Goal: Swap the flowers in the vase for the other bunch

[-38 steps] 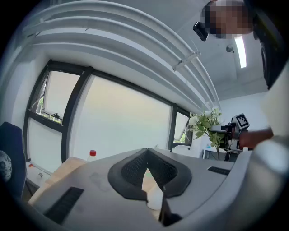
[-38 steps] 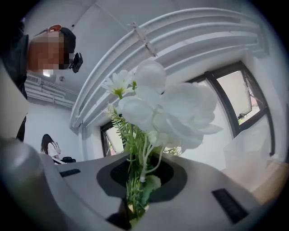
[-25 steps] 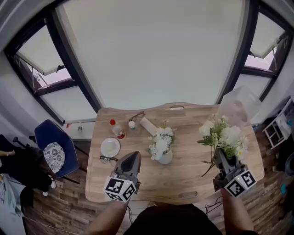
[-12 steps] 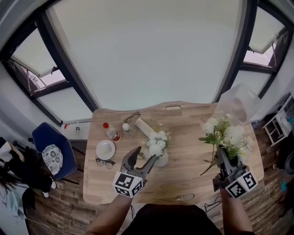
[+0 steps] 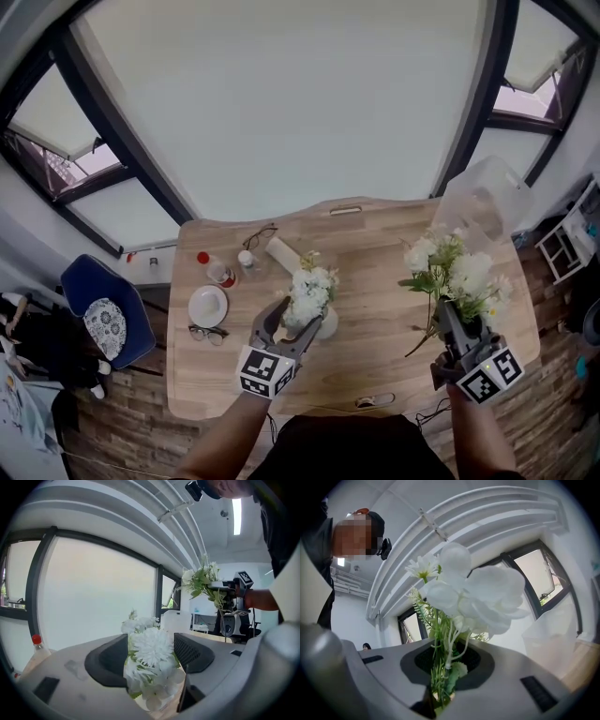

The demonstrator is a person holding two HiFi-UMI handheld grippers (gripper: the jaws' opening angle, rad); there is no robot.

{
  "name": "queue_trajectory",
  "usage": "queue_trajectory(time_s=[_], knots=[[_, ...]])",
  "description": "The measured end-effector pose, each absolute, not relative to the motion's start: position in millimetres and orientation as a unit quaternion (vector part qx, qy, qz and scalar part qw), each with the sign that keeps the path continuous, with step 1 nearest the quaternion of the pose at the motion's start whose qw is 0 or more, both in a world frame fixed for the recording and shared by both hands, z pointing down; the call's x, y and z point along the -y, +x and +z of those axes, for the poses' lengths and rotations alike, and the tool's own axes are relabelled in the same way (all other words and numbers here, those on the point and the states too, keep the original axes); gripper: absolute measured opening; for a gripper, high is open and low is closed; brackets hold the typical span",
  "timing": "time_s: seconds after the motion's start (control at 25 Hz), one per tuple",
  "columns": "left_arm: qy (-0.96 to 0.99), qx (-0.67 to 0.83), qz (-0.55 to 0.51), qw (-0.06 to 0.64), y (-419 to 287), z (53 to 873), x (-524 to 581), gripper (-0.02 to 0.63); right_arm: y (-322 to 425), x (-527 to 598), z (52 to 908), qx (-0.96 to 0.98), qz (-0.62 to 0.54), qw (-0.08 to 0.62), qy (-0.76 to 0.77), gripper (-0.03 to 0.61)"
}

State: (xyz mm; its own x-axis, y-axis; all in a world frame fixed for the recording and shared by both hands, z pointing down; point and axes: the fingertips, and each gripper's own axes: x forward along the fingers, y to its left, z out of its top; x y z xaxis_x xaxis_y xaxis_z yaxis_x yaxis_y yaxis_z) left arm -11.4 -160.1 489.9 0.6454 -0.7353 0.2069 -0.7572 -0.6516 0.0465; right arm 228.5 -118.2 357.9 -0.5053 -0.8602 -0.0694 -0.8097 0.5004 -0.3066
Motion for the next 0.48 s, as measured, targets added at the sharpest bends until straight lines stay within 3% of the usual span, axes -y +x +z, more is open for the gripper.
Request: queue_trajectory(time_s=[0.32, 0.48], knots=[[0.903, 0.413, 0.095, 0.069, -8, 499, 168, 0.280, 230, 117, 368, -0.858, -0.129, 0.105, -0.486, 0.071], [0.900, 0.419, 0.093, 0.069, -11, 495, 169, 0.161, 230, 117, 370, -0.859, -0.133, 0.102, -0.483, 0.071]])
